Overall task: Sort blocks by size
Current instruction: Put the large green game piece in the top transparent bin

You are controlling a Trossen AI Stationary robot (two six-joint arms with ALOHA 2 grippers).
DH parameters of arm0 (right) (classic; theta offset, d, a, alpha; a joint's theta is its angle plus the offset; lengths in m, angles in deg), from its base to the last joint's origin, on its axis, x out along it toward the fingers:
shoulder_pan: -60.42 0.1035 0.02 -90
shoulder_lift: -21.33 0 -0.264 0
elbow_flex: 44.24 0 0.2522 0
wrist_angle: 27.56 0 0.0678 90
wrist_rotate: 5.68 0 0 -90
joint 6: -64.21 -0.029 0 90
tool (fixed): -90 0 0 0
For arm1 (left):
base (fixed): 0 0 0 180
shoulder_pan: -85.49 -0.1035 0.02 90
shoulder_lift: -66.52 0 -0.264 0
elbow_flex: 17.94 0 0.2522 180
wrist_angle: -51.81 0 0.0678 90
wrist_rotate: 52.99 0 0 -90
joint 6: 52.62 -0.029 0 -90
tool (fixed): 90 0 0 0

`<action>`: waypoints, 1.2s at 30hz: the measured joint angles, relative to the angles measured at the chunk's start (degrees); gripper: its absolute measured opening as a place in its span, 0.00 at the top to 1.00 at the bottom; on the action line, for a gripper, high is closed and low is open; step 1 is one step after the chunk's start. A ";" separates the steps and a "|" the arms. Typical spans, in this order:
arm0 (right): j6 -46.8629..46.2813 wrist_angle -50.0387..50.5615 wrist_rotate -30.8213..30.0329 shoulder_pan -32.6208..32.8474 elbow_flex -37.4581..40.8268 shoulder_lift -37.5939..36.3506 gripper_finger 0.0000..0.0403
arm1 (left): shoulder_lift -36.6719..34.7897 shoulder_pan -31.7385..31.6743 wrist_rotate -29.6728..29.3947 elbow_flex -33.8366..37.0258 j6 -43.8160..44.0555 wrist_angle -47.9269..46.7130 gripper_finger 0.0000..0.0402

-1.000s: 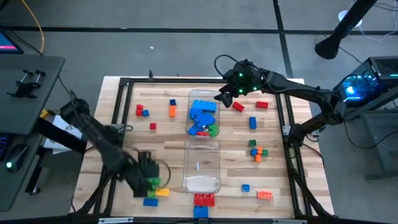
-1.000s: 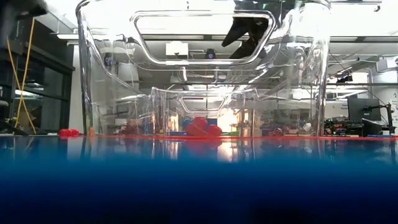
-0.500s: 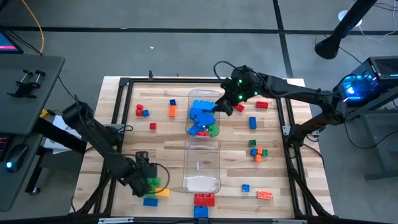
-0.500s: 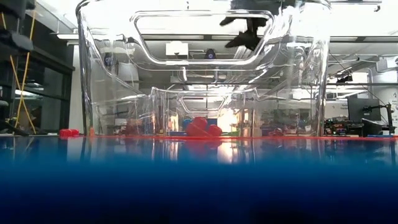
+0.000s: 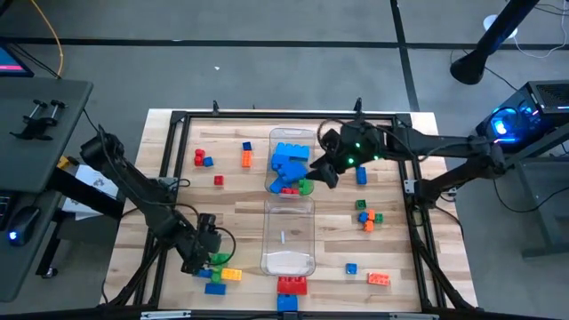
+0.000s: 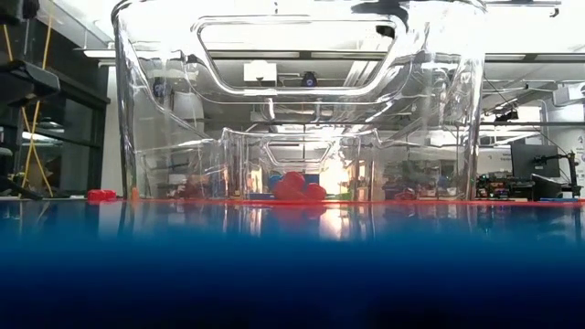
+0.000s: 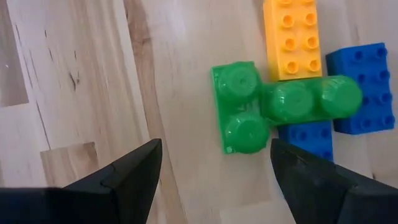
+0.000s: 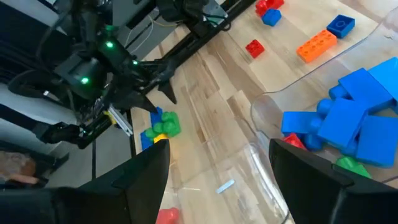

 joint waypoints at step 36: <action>2.33 5.44 -5.77 4.98 -0.02 -1.83 0.33 | 13.30 -4.48 4.74 -0.20 3.84 6.89 0.54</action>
